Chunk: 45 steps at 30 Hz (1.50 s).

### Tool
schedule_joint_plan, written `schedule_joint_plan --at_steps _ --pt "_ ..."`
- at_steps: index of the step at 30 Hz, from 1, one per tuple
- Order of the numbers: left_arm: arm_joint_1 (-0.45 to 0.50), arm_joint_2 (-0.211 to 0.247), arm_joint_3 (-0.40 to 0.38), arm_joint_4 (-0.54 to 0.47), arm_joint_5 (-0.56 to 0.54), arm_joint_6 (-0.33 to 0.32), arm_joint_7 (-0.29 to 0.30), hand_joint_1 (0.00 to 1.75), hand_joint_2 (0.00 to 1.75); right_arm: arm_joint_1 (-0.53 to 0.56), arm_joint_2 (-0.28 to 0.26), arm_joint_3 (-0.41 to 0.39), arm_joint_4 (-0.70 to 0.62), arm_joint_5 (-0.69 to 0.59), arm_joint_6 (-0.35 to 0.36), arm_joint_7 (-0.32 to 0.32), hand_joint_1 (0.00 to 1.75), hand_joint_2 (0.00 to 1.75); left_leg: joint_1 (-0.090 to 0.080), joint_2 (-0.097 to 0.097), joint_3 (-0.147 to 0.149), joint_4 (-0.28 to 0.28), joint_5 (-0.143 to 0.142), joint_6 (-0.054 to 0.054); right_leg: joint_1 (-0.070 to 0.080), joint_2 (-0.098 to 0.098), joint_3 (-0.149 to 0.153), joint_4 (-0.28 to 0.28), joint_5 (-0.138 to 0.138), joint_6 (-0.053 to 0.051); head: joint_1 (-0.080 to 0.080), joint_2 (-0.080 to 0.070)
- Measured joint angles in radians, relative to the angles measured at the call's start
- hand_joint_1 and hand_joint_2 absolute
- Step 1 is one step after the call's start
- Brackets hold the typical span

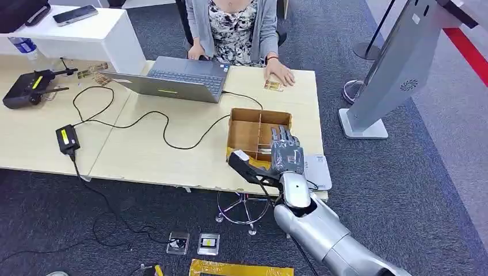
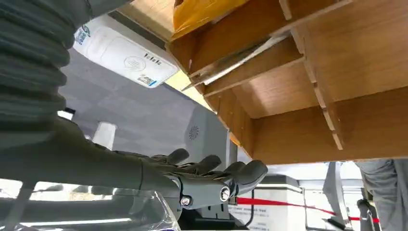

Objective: Pass the card to the sensor for recognition and then transmit it.

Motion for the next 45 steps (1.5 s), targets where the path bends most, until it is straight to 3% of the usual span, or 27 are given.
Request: schedule_joint_plan --at_steps 45 --pt "-0.002 -0.008 -0.047 0.0 -0.021 -0.01 0.008 0.0 0.0 0.056 0.014 -0.027 0.04 0.042 0.012 -0.002 0.0 1.75 0.0 0.0 0.0 0.0 0.0 0.0 0.0 0.0 0.0 0.0 0.0 0.0 0.0 0.0"
